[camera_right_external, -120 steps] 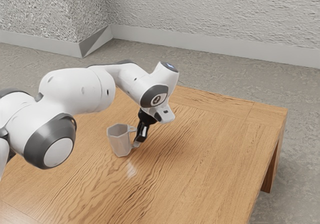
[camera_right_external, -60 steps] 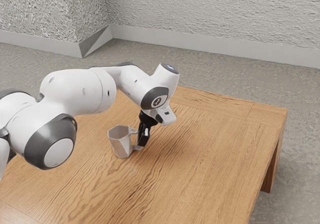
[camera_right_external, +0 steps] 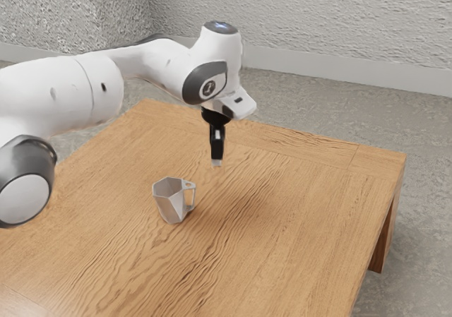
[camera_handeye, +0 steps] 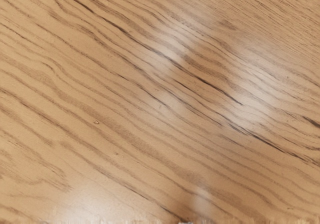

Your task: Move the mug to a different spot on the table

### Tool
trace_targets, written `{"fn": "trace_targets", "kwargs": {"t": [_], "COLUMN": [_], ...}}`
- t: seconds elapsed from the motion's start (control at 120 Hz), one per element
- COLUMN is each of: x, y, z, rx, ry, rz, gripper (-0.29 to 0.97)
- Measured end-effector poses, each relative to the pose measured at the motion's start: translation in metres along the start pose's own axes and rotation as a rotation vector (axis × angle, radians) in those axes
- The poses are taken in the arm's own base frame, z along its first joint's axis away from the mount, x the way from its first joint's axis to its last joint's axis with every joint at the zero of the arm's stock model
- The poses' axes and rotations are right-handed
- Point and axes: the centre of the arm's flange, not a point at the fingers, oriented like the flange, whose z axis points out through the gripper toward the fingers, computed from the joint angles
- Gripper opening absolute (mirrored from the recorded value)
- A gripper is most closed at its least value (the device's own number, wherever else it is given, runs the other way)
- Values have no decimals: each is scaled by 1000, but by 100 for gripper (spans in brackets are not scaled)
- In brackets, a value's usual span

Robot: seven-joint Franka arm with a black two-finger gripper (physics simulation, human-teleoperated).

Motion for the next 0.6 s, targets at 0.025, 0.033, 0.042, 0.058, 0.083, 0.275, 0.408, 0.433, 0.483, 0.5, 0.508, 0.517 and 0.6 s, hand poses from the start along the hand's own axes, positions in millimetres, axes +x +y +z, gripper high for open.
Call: {"fn": "trace_targets", "kwargs": {"t": [0.025,0.033,0.042,0.058,0.083,0.275,0.408,0.433,0.483,0.5,0.508,0.517,0.6], "x": [-12,-17,-21,-31,-49,-166,-174,-172,-171,-171,-170,-170,-172], "y": [-1,-2,-2,-4,-8,-33,-27,-28,-30,-31,-31,-32,-33], "z": [-26,-35,-42,-58,-80,-144,-135,-130,-122,-119,-118,-118,-120], "rx": [13,17,21,26,30,-44,-112,-122,-139,-143,-145,-146,-151], "ry": [34,45,55,72,94,124,80,69,50,44,41,40,35], "rz": [-30,-40,-50,-72,-110,-452,-571,-589,-626,-638,-644,-650,-703], "gripper": [66,66,66,66,66,67,68,68,68,68,68,68,68]}}
